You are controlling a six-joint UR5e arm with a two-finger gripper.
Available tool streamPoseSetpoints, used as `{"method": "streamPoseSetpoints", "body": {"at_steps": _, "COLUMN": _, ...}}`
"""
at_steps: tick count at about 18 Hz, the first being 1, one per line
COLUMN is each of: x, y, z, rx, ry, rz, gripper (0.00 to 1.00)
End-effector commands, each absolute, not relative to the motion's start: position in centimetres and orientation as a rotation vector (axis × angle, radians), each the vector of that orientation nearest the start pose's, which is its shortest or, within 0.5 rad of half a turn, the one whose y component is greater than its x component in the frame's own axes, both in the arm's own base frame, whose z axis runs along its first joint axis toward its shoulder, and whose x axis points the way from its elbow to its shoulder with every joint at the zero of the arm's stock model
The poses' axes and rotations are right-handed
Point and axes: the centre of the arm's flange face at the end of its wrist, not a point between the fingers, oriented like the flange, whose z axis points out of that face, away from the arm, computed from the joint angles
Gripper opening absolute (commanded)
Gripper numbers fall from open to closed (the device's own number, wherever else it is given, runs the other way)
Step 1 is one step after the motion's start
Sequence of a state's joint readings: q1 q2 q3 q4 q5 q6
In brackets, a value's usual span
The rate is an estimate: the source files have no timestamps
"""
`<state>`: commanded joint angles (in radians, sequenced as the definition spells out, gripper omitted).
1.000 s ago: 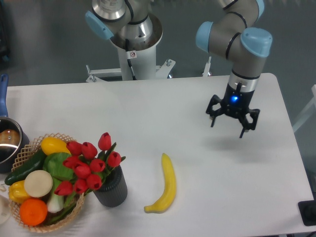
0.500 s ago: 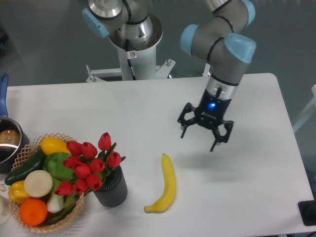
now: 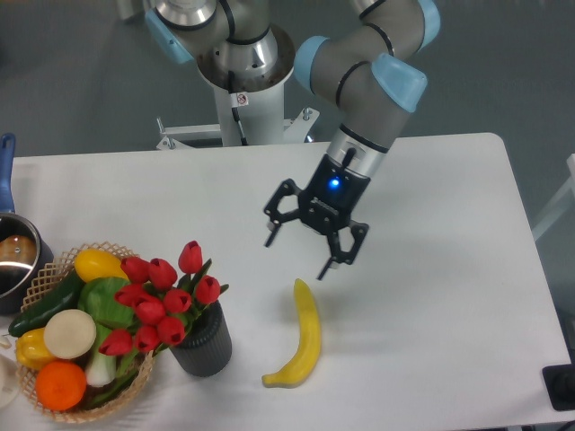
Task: Pick up the flowers from the vase
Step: 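Move the open gripper toward the red tulips in the grey vase, then lower the gripper around the tulip stems and close it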
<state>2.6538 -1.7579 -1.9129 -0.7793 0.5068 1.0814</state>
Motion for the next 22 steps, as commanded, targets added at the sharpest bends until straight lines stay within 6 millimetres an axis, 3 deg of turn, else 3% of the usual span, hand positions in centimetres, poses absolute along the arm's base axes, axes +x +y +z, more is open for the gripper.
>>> {"method": "streamPoseSetpoints", "body": {"at_steps": 4, "x": -35.5, "y": 44.4, "z": 36.9, "rx": -1.974, "ry": 0.174, "rz": -0.384, "gripper": 1.0}}
{"method": "streamPoseSetpoints", "body": {"at_steps": 10, "x": -34.4, "y": 49.0, "z": 33.2, "rx": -1.975, "ry": 0.286, "rz": -0.424, "gripper": 1.0}}
{"method": "streamPoseSetpoints", "body": {"at_steps": 14, "x": -33.5, "y": 50.0, "z": 32.7, "rx": -1.976, "ry": 0.303, "rz": -0.448, "gripper": 1.0}}
{"method": "streamPoseSetpoints", "body": {"at_steps": 22, "x": -34.0, "y": 52.4, "z": 31.4, "rx": -1.977, "ry": 0.33, "rz": -0.47, "gripper": 1.0}}
